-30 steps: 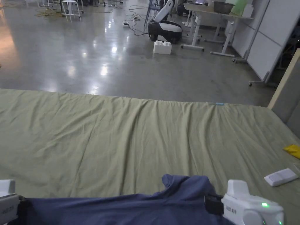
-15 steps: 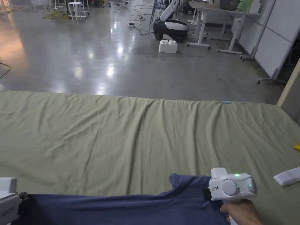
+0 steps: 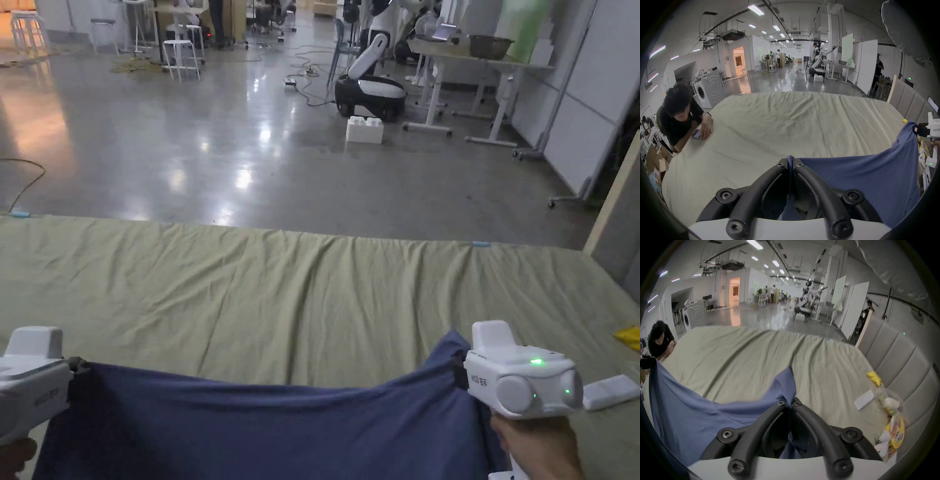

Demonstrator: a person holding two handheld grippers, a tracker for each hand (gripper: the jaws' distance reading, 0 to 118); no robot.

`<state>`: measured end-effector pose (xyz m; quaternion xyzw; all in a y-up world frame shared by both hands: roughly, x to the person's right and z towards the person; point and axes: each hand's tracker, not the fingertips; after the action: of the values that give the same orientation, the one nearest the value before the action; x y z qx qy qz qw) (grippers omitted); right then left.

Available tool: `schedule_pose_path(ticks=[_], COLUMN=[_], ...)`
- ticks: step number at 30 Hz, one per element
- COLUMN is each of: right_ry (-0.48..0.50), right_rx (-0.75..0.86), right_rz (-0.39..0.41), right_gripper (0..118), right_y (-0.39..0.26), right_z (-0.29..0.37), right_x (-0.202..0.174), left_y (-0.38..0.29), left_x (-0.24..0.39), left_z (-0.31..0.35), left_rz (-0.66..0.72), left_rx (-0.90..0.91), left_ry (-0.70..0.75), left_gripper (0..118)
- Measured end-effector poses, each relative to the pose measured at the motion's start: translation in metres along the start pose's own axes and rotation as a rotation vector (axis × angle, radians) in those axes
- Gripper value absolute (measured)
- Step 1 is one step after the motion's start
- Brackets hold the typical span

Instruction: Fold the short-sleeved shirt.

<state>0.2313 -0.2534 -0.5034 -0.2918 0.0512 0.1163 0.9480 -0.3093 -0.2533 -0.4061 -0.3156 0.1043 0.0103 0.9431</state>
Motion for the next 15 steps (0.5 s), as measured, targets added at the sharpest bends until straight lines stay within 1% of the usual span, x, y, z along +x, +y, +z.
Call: schedule_pose_path(ticks=[2, 5, 6, 10, 15], right_ry=[-0.028, -0.027, -0.023, -0.053, -0.066], right_rx=[0.045, 0.099, 0.124, 0.228, 0.309], right_rz=[-0.004, -0.062, -0.07, -0.038, -0.053], right_gripper=[2, 2, 2, 2, 2], right_y=[0.015, 0.038, 0.046, 0.077, 0.118], right_z=[0.024, 0.059, 0.072, 0.116, 0.163], right_x=[0.006, 0.02, 0.024, 0.032, 0.043], left_y=[0.01, 0.028, 0.036, 0.069, 0.122], left_x=[-0.003, -0.009, -0.012, -0.016, -0.022], left_z=[0.018, 0.044, 0.055, 0.093, 0.134], left_rz=[0.016, 0.018, 0.024, 0.049, 0.017], left_rx=[0.041, 0.096, 0.117, 0.203, 0.286], left_ry=[-0.011, -0.016, -0.019, -0.029, -0.013], left_gripper=[5, 5, 5, 5, 5])
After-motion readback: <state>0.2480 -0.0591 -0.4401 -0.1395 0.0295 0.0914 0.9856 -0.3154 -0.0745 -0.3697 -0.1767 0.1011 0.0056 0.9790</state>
